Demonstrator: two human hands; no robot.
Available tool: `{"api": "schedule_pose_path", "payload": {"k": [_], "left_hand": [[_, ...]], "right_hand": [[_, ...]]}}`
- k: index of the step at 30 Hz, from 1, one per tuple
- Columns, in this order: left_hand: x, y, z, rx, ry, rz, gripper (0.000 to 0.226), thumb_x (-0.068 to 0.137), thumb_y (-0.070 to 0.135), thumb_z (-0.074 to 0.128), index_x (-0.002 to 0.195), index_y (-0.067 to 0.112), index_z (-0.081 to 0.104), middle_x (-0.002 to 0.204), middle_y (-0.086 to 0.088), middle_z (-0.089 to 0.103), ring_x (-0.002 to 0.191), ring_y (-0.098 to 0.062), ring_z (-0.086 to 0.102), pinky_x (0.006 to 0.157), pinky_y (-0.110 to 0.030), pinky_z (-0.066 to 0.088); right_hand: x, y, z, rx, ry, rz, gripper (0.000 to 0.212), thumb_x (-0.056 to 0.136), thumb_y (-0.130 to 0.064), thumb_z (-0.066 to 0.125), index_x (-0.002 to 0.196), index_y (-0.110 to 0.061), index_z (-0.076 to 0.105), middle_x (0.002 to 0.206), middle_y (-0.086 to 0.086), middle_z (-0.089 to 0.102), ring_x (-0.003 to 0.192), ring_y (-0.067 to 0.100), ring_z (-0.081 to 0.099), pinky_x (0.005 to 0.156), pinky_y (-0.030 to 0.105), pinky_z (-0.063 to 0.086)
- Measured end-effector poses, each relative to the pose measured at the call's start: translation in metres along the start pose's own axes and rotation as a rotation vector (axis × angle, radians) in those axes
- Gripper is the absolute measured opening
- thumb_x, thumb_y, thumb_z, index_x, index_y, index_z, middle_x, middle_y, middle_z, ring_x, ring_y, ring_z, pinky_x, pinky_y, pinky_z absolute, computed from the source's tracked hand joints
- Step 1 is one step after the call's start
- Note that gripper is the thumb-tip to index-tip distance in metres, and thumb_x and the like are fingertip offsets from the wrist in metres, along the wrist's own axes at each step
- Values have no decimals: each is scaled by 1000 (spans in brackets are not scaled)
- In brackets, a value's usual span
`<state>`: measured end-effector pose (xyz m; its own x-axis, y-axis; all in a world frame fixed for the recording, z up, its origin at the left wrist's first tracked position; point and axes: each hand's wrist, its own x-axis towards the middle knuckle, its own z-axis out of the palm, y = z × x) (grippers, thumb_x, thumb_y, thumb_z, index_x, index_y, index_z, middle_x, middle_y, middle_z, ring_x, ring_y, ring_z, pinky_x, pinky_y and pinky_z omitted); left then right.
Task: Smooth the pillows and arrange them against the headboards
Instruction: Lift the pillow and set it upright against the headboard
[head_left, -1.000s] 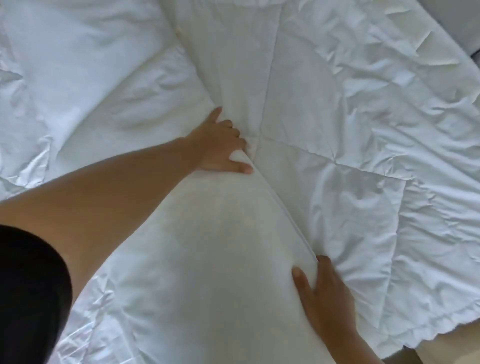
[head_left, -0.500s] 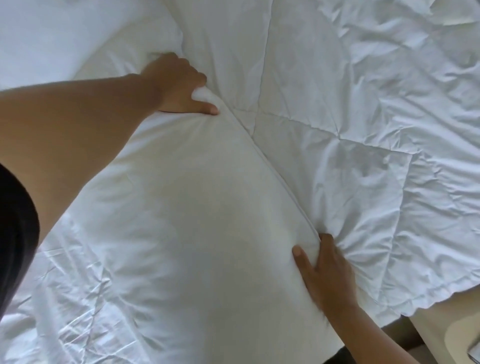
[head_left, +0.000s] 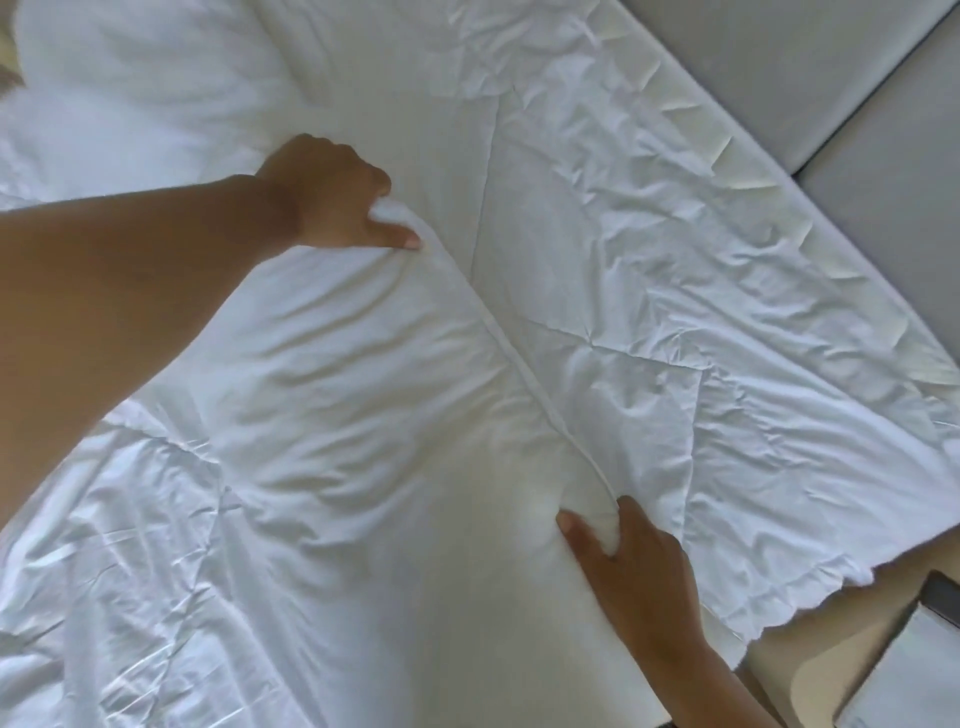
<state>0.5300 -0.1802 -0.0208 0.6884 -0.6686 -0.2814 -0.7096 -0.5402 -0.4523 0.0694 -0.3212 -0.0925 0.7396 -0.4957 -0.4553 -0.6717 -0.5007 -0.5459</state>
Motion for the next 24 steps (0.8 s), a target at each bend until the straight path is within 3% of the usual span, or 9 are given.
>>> {"api": "schedule_pose_path", "payload": {"k": [5,9,12,14,16,19,24], "left_hand": [[0,26,-95,-129,173,78,78,69,99,24,62,25,45,54,4,48,49,-17,40,56,-34,38],[12,36,-173,-176,242,57,99,61,103,18,82,16,60,68,-4,53,75,-36,61,66,-35,36],[31,48,-221,-254,284,58,96,60,104,18,81,17,55,65,0,45,71,-32,53,67,-36,36],[49,58,-245,-283,346,98,90,66,99,26,84,15,53,66,-5,50,70,-29,48,67,-37,36],[71,70,-264,-298,393,143,87,71,96,32,91,13,54,81,-19,63,78,-38,57,71,-40,36],[104,90,-287,-347,450,184,93,69,91,32,101,7,58,94,-25,66,91,-45,62,80,-45,43],[160,109,-317,-432,533,305,79,74,86,33,79,9,48,68,-9,52,71,-38,59,71,-42,42]], "right_hand": [[20,17,-76,-8,145,-78,80,66,-99,21,84,-26,49,73,-4,67,84,33,69,67,38,48],[35,32,-150,-67,267,-130,84,59,-105,14,81,-29,43,70,-8,63,83,31,68,66,36,41],[47,42,-203,-143,368,-135,82,64,-100,21,89,-26,46,75,1,68,86,34,69,66,36,40],[56,50,-237,-172,441,-125,79,64,-95,27,88,-22,46,74,8,68,84,37,68,66,37,44],[65,56,-265,-198,496,-123,75,65,-91,32,82,-19,42,66,12,63,75,40,67,63,38,45],[73,58,-298,-244,556,-92,73,66,-88,34,79,-16,40,56,7,49,65,40,64,58,36,40],[75,52,-346,-303,658,-37,72,68,-83,42,76,-12,39,47,-5,29,54,39,60,54,34,34]]}}
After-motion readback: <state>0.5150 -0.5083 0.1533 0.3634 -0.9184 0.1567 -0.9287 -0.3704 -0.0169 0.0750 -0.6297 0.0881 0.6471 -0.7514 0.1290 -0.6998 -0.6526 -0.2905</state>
